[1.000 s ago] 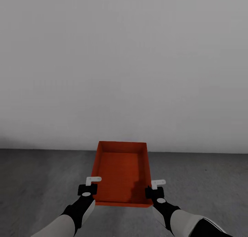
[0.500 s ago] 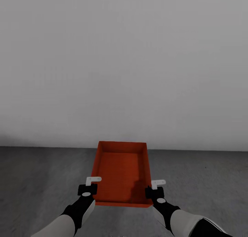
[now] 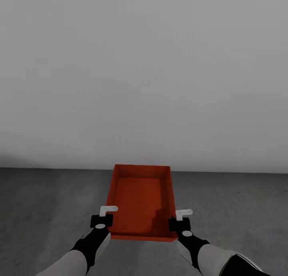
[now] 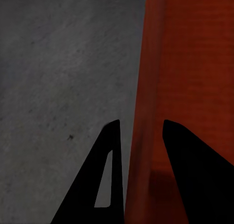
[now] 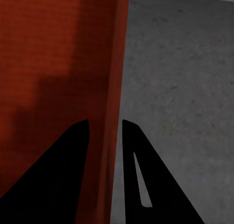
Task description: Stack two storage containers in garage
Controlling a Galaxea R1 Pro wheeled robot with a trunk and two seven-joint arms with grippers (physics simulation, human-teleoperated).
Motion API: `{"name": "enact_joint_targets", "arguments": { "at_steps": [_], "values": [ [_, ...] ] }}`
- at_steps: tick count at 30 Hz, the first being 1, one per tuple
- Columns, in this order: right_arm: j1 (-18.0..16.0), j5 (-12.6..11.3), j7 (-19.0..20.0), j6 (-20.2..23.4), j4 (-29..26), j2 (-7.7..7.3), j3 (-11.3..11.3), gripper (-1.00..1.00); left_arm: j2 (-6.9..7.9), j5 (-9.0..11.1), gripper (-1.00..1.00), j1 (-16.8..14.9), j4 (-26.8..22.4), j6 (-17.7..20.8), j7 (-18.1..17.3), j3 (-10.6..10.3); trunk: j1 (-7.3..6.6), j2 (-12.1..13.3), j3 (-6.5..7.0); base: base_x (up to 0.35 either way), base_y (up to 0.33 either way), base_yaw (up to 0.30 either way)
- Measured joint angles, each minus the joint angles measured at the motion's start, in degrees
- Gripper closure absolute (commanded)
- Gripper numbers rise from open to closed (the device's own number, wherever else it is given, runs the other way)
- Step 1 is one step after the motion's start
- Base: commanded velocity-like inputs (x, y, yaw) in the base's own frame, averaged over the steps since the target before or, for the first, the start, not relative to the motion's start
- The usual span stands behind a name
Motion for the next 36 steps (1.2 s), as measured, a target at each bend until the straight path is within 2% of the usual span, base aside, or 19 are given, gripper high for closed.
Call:
{"name": "enact_joint_targets", "arguments": {
  "at_steps": [36],
  "values": [
    [0.0, 0.04, -0.01, -0.06, 0.0, 0.0, -0.08, 1.0, 0.0, -0.06, 1.0, -0.04, -0.01, 0.0, 0.0, -0.01, 0.0, 0.0, -3.38, 0.0, 0.0, 0.0]
  ]
}}
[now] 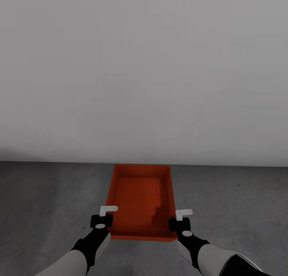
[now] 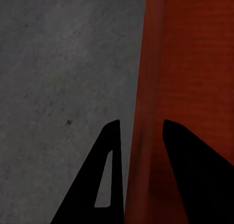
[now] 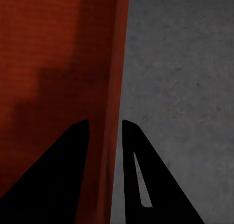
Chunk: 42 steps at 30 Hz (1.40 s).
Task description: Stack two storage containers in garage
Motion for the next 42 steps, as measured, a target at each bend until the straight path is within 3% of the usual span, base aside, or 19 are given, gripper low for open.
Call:
{"name": "enact_joint_targets", "arguments": {
  "at_steps": [42],
  "values": [
    [0.0, 0.0, 0.0, -0.02, 0.0, 0.0, -0.01, 1.0, 0.0, -0.01, 1.0, 0.0, -0.02, 0.0, 0.0, -0.01, 0.0, 0.0, -3.95, 0.0, 0.0, 0.0]
  ]
}}
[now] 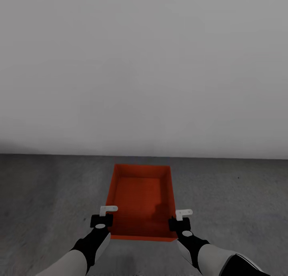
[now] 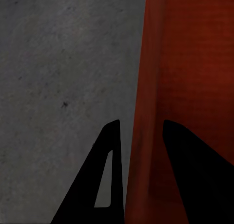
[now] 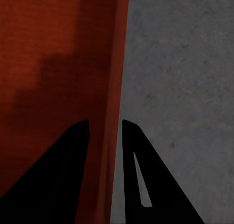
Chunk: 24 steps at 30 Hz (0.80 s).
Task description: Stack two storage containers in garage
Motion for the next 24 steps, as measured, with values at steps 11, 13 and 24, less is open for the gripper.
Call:
{"name": "enact_joint_targets", "arguments": {
  "at_steps": [11, 13, 24],
  "values": [
    [0.0, 0.05, -0.02, -0.14, -0.01, 0.0, -0.09, 1.0, -0.01, -0.15, 1.0, 0.01, -0.14, 0.0, 0.0, 0.06, 0.0, 0.0, -0.86, 0.0, 0.0, 0.0],
    [0.0, 0.04, -0.02, -0.16, -0.01, 0.0, -0.09, 1.0, -0.01, -0.17, 1.0, 0.0, -0.15, 0.0, -0.01, 0.07, 0.0, 0.0, -0.88, 0.0, 0.0, 0.0],
    [0.0, 3.49, -0.6, -0.12, -0.05, 0.24, -2.66, 1.0, 0.99, 4.32, 1.0, 0.05, 0.06, -0.69, 0.08, -3.88, 0.0, 0.0, -0.89, 0.0, 0.0, 0.0]
  ]
}}
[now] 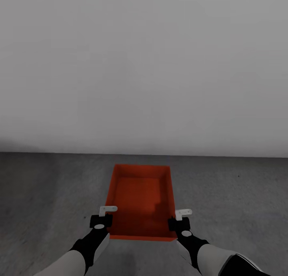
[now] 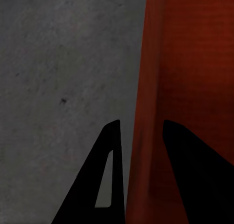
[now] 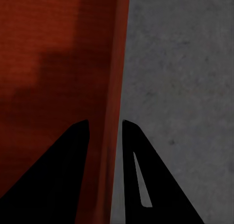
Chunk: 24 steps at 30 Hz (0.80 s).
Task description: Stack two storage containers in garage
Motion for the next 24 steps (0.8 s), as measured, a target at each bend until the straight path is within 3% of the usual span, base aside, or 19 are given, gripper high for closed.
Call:
{"name": "enact_joint_targets", "arguments": {
  "at_steps": [5, 24],
  "values": [
    [0.06, -0.19, 0.49, -0.07, 1.06, 0.17, -0.88, 1.0, -0.44, -2.7, 1.0, -0.12, 0.27, 1.08, -0.32, 1.7, 0.0, 0.0, 0.0, 0.0, 0.0, 0.0],
    [0.06, 5.93, 0.58, 0.12, 0.96, 0.01, -6.89, 1.0, -0.91, -4.26, 1.0, -0.12, 0.44, 1.19, -0.32, 3.55, 3.73, -6.81, -3.05, 0.0, 0.0, 0.0]
  ]
}}
